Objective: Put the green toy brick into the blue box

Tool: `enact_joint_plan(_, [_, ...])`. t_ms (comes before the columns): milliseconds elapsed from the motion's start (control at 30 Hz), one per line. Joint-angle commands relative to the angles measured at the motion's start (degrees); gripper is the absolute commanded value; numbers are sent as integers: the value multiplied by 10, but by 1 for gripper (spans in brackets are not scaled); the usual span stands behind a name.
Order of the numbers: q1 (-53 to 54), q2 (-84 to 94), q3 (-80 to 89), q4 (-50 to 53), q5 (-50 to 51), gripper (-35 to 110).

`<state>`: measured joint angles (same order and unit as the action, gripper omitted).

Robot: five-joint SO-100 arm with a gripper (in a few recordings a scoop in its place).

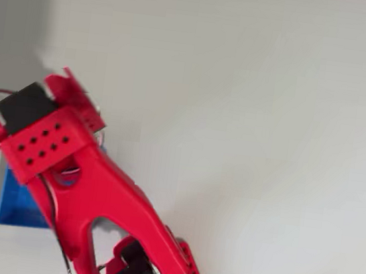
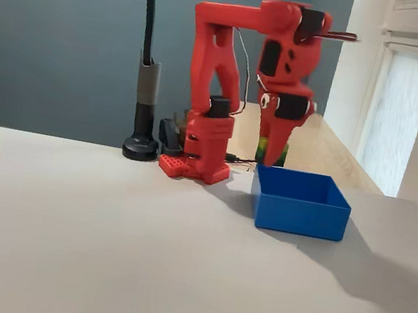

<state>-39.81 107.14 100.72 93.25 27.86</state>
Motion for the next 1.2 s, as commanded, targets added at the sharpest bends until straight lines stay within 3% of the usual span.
enact_joint_plan(0, [-69,35,-11,11,33,0])
enact_joint_plan(633, [-134,33,103,-187,-30,1])
enact_joint_plan(1167, [-135,33,97,-193,-40,23])
